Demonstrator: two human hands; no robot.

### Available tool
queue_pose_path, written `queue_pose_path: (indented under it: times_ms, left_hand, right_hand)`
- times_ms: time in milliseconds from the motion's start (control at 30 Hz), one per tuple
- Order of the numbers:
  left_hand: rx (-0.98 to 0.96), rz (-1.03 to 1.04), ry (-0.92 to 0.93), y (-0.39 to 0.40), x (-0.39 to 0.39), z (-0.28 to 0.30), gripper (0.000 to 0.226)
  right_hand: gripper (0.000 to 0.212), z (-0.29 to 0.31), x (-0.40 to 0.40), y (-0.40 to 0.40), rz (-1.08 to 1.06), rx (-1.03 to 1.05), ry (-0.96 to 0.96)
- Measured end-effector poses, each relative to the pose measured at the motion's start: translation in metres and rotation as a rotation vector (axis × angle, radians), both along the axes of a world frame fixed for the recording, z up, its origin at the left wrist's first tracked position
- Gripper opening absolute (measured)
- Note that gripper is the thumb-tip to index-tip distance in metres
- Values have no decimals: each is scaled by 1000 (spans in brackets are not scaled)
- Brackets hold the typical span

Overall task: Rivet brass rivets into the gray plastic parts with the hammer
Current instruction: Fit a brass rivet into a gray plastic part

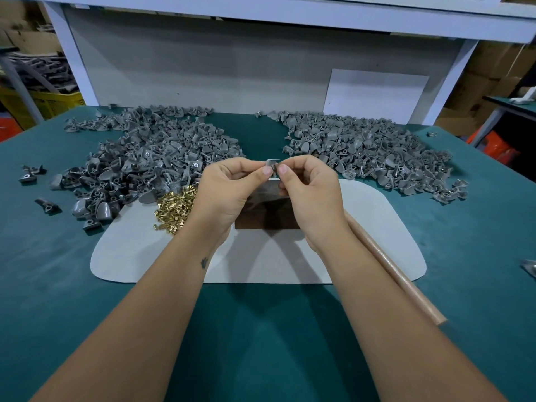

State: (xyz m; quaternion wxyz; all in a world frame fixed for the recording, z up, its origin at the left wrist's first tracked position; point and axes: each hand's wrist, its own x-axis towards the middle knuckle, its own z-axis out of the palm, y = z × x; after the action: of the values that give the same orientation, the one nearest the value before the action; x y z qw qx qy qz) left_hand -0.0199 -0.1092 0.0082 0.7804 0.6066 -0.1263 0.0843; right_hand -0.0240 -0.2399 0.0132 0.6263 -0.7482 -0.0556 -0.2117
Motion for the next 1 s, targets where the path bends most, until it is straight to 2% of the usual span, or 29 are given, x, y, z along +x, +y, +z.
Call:
queue_pose_path:
  times_ms: [167,333,667,800,1000]
  left_hand:
    - [-4,-12,-2,-1,-1,0,20]
    - [-28,-7,11,0,0,-2,4]
    - [-54,-12,33,-2,0,-4,7]
    - [-62,-9,43,-2,0,-4,9]
    - [9,8,34,0,2,-5,11]
  right_hand:
    - [16,1,-1,0,6,15,15]
    - [17,1,-1,1,10,16,10]
    - [22,0,-1,0,-24,-112,-54]
    - [26,-1,-1,-1,-19,-110,-61]
    - [19,-1,1,-1,-25,-81,-27]
